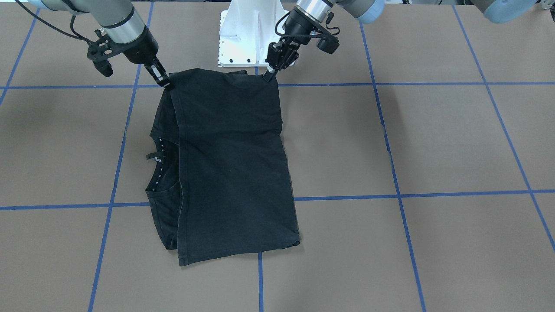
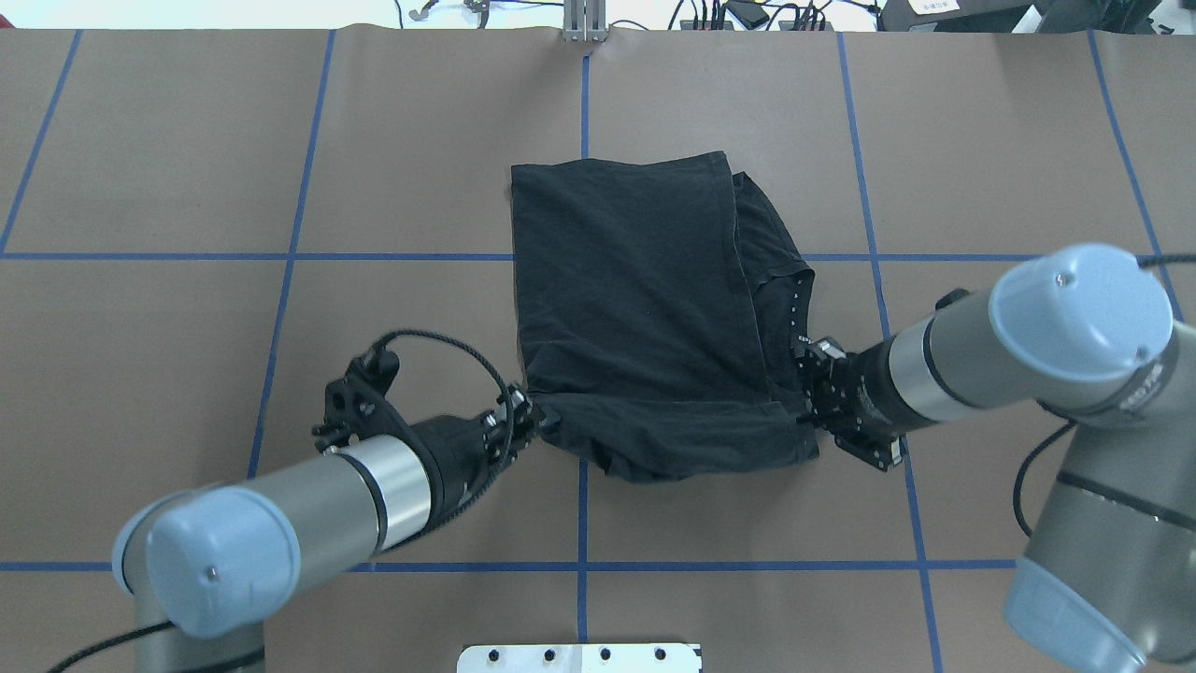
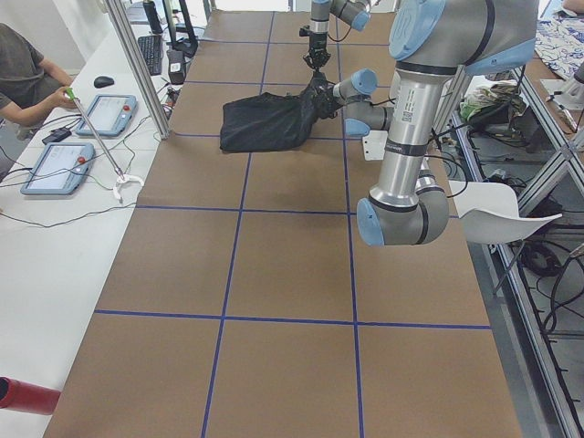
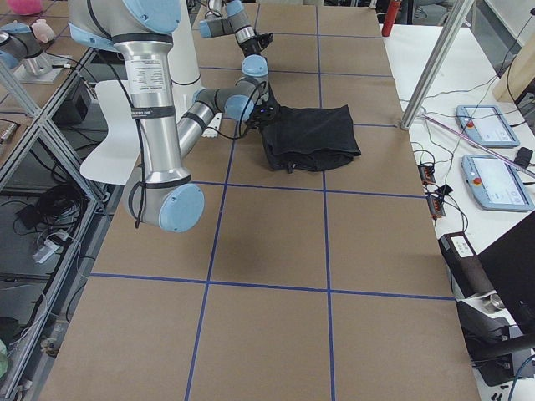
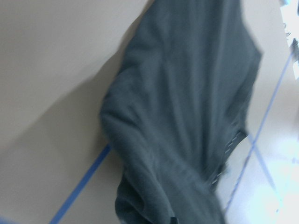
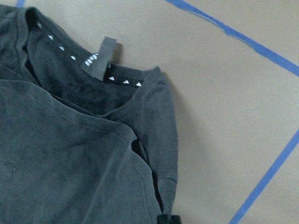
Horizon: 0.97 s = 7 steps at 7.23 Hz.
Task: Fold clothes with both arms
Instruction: 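Lift the near edge with both grippers and fold it away from the robot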
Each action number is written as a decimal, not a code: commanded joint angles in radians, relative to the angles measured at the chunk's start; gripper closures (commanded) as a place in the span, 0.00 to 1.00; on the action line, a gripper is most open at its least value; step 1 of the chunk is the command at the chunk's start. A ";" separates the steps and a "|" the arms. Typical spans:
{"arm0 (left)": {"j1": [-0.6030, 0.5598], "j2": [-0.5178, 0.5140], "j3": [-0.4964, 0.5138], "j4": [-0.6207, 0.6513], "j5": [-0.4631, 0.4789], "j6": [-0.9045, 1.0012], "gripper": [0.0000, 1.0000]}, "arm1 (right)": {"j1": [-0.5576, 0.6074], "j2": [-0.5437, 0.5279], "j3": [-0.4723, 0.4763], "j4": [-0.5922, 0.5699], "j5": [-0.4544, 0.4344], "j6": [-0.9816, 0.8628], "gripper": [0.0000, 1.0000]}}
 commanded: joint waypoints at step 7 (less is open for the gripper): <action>-0.382 -0.413 0.794 -0.178 -0.163 0.218 0.56 | 0.301 0.574 -0.892 0.047 0.107 -0.478 1.00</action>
